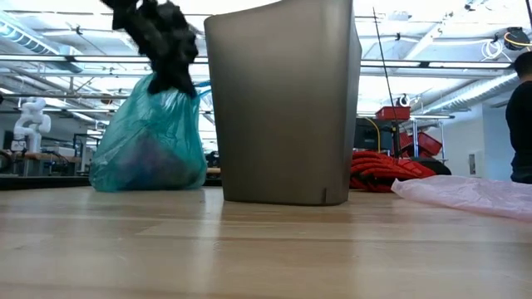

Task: Place trash/remove bag and relplace
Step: Remove the blue trash bag from the trash bin, then insert the new pink trash bag into the trash bin

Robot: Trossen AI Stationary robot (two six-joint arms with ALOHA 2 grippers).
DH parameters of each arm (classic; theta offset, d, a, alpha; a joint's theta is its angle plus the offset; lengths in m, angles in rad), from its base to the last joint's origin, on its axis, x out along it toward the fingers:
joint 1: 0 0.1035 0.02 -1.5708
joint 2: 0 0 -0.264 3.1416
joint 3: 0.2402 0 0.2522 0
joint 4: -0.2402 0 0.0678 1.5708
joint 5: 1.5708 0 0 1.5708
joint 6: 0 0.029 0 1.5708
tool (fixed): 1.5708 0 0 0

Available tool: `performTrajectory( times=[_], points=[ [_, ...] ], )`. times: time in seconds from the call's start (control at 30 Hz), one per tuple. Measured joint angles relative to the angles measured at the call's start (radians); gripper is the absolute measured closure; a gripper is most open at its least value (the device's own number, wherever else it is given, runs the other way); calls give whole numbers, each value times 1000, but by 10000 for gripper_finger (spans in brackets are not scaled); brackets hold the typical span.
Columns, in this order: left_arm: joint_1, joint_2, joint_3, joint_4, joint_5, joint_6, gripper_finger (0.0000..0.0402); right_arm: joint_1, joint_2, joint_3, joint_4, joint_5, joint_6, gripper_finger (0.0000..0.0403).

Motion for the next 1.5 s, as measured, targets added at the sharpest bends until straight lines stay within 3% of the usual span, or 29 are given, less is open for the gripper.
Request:
performTrajectory(
  times=[0.1,0.3,0.53,0.7,0.93,1.3,1.5],
  points=[
    [37,1,-125,113,-68,-51,401,18,-20,0,-33,3,38,403],
    [115,6,-320,304,-93,-157,401,53,-47,0,-53,57,71,403],
    [195,57,-378,349,-167,-110,401,55,-50,0,-121,68,110,403],
    [207,145,-393,400,-167,-101,401,55,-50,0,-133,68,117,403],
    [198,237,-382,458,-133,-110,401,55,-50,0,-133,68,114,403],
    [200,30,-181,457,-122,-134,402,45,-50,0,-172,67,111,403],
    [200,-41,-42,365,-96,-135,402,45,-51,0,-287,56,144,403]
  ],
)
